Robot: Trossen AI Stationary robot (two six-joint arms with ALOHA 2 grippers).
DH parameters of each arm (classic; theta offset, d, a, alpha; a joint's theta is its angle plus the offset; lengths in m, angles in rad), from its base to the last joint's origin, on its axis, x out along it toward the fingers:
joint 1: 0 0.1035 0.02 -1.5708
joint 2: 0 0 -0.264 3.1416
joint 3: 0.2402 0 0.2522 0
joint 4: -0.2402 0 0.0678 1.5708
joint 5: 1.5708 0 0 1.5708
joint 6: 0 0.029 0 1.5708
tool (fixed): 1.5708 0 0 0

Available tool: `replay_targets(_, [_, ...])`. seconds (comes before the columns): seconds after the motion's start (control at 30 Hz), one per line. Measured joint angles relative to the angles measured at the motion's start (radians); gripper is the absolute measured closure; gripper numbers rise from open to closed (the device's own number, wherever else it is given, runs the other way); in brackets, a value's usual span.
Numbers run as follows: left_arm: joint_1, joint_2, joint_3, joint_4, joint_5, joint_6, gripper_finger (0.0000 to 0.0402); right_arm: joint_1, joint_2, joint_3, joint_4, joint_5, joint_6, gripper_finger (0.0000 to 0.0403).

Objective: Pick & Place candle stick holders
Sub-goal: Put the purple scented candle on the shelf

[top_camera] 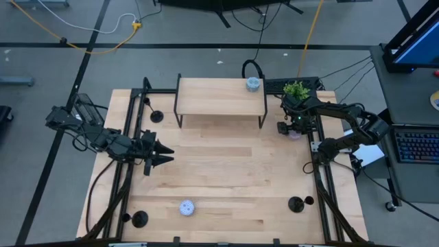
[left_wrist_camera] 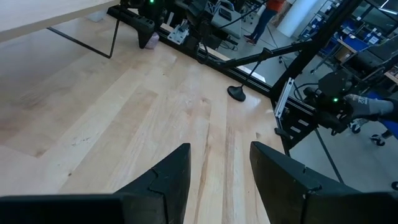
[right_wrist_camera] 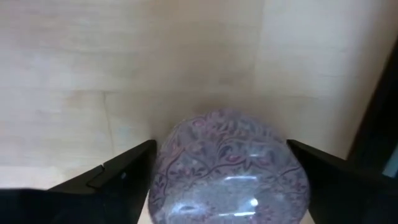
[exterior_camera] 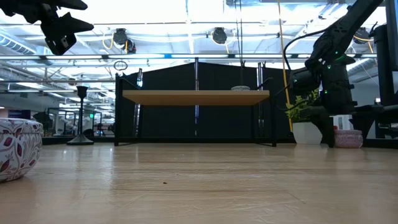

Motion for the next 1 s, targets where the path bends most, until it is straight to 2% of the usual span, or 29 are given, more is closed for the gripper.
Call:
replay_targets(0.27, [0.0, 0.0, 0.0, 0.0, 0.0, 0.003, 0.0231, 0.023, -0.004, -0.095, 0.082, -0.025, 0.06, 0.0111])
replay_targets(0.5, [0.0, 0.0, 0.0, 0.0, 0.0, 0.005, 0.0231, 0.037, -0.005, -0.127, 0.086, -0.021, 0.083, 0.0097])
replay_targets(0.67, [0.0, 0.0, 0.0, 0.0, 0.0, 0.005, 0.0231, 0.038, -0.024, -0.127, 0.09, -0.018, 0.085, 0.0112])
replay_targets(1.0, [0.0, 0.0, 0.0, 0.0, 0.0, 0.004, 0.0231, 0.039, -0.149, -0.128, 0.078, -0.014, 0.103, 0.0112])
